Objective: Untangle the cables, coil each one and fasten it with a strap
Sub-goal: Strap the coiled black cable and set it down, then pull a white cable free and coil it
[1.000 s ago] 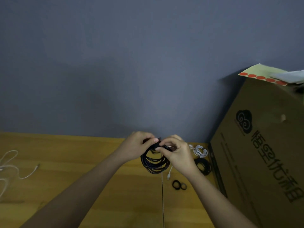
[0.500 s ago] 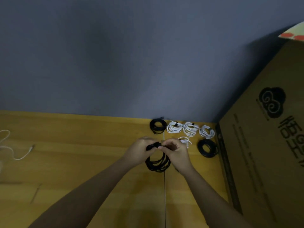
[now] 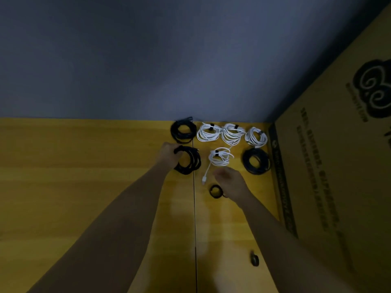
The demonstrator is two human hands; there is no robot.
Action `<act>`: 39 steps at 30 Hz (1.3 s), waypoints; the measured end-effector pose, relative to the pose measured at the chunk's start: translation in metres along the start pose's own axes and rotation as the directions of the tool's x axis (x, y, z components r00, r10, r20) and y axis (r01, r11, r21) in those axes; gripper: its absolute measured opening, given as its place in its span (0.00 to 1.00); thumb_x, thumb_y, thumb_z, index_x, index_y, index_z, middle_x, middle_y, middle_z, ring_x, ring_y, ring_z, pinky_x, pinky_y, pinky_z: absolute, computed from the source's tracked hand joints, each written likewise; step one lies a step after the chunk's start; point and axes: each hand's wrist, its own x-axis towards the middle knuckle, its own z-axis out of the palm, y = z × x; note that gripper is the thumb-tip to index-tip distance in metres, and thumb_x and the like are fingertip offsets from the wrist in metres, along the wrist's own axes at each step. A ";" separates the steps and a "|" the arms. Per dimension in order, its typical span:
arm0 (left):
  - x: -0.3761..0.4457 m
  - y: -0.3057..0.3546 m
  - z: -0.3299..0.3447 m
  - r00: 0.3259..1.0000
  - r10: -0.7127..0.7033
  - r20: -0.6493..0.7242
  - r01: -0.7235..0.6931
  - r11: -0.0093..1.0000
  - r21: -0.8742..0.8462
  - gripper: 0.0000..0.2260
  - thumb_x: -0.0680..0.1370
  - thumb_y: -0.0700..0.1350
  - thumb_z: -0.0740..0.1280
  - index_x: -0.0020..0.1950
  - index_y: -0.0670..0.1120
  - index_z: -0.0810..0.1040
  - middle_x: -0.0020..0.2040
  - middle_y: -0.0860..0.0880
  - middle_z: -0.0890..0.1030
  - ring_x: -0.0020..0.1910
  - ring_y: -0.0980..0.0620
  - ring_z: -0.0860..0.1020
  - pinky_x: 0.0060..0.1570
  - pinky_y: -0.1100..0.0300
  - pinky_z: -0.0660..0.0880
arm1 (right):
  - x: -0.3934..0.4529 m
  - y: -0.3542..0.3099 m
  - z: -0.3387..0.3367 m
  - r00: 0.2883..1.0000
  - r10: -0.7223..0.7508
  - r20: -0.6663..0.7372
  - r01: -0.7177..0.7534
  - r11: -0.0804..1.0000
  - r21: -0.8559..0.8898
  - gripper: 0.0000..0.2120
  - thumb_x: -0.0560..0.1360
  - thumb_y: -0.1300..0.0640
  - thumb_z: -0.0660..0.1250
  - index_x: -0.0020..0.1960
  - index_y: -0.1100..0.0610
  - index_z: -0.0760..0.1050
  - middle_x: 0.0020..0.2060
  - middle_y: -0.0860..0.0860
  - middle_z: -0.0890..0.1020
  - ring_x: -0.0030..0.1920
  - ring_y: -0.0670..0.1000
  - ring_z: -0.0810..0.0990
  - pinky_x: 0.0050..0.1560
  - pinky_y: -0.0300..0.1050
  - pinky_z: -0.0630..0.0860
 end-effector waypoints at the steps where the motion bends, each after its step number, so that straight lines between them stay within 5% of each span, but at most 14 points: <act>1: 0.005 0.003 0.003 0.999 -0.038 0.031 0.038 0.999 -0.001 0.16 0.82 0.42 0.61 0.70 0.40 0.72 0.57 0.39 0.78 0.43 0.46 0.78 0.37 0.61 0.72 | 0.000 0.002 -0.001 1.000 0.010 -0.002 -0.009 1.000 0.020 0.07 0.80 0.63 0.62 0.53 0.61 0.78 0.44 0.53 0.78 0.45 0.51 0.75 0.47 0.43 0.72; 4: 0.016 0.008 0.008 0.988 -0.084 0.128 0.076 0.995 0.068 0.26 0.83 0.44 0.59 0.79 0.45 0.54 0.72 0.41 0.67 0.55 0.46 0.76 0.48 0.55 0.73 | 0.000 0.004 -0.004 0.999 -0.037 0.012 0.035 0.992 0.117 0.06 0.79 0.66 0.62 0.48 0.59 0.77 0.42 0.51 0.78 0.46 0.52 0.75 0.52 0.48 0.73; 8: 0.003 0.015 0.002 0.990 -0.074 0.121 0.064 0.995 0.080 0.24 0.83 0.42 0.59 0.78 0.45 0.57 0.78 0.44 0.57 0.73 0.42 0.61 0.66 0.50 0.67 | -0.002 0.000 -0.003 0.998 -0.047 0.039 0.046 0.998 0.038 0.07 0.80 0.64 0.61 0.51 0.61 0.78 0.45 0.52 0.79 0.48 0.54 0.75 0.56 0.49 0.73; 11: -0.026 0.027 -0.011 0.999 -0.015 -0.031 0.016 1.000 0.015 0.21 0.82 0.41 0.60 0.75 0.43 0.64 0.75 0.43 0.64 0.71 0.42 0.66 0.64 0.52 0.68 | -0.004 -0.011 -0.001 0.995 -0.086 0.055 0.087 0.996 -0.012 0.10 0.80 0.67 0.60 0.56 0.68 0.77 0.54 0.66 0.78 0.53 0.64 0.75 0.48 0.48 0.71; 14: -0.063 0.038 -0.030 0.991 0.011 -0.131 -0.010 1.000 0.003 0.17 0.83 0.42 0.59 0.72 0.42 0.69 0.66 0.41 0.75 0.62 0.42 0.75 0.56 0.51 0.74 | -0.007 -0.021 0.003 0.991 -0.107 0.085 0.117 0.985 -0.127 0.10 0.80 0.64 0.60 0.56 0.65 0.78 0.54 0.62 0.80 0.56 0.60 0.77 0.57 0.53 0.72; 19: -0.127 0.038 -0.075 0.971 0.043 -0.236 -0.024 0.996 0.080 0.13 0.83 0.48 0.58 0.64 0.44 0.74 0.48 0.42 0.82 0.44 0.43 0.79 0.41 0.49 0.77 | -0.022 -0.051 0.024 0.980 -0.175 0.090 0.190 0.962 -0.194 0.10 0.81 0.60 0.59 0.55 0.60 0.78 0.58 0.56 0.78 0.57 0.58 0.76 0.53 0.49 0.73; 23: -0.181 0.013 -0.115 0.965 -0.008 -0.264 0.038 0.993 0.110 0.13 0.83 0.50 0.58 0.62 0.44 0.75 0.51 0.44 0.80 0.49 0.41 0.78 0.43 0.53 0.74 | -0.045 -0.092 0.071 0.933 -0.310 0.183 0.344 0.917 -0.201 0.09 0.81 0.61 0.60 0.55 0.61 0.78 0.59 0.57 0.78 0.59 0.58 0.75 0.53 0.46 0.71; 31: -0.303 -0.115 -0.217 0.850 -0.275 -0.449 0.310 0.951 0.004 0.11 0.81 0.50 0.61 0.57 0.46 0.77 0.48 0.44 0.83 0.49 0.42 0.79 0.46 0.50 0.76 | -0.114 -0.178 0.233 0.767 -0.488 0.416 0.587 0.797 -0.147 0.08 0.80 0.63 0.60 0.55 0.61 0.77 0.53 0.55 0.77 0.55 0.53 0.75 0.55 0.46 0.71; 36: -0.388 -0.219 -0.295 0.750 -0.395 -0.530 0.444 0.895 -0.039 0.09 0.82 0.51 0.59 0.56 0.48 0.75 0.44 0.44 0.82 0.41 0.44 0.80 0.40 0.49 0.77 | -0.167 -0.229 0.357 0.661 -0.527 0.535 0.657 0.750 -0.073 0.07 0.78 0.63 0.62 0.52 0.58 0.78 0.47 0.48 0.76 0.46 0.48 0.74 0.35 0.31 0.69; 39: -0.434 -0.285 -0.338 0.696 -0.457 -0.553 0.512 0.856 -0.063 0.10 0.82 0.51 0.59 0.57 0.48 0.75 0.45 0.45 0.82 0.41 0.45 0.80 0.41 0.51 0.78 | -0.197 -0.258 0.438 0.631 -0.513 0.582 0.657 0.752 -0.049 0.06 0.77 0.63 0.64 0.50 0.56 0.78 0.46 0.48 0.77 0.44 0.48 0.75 0.40 0.38 0.70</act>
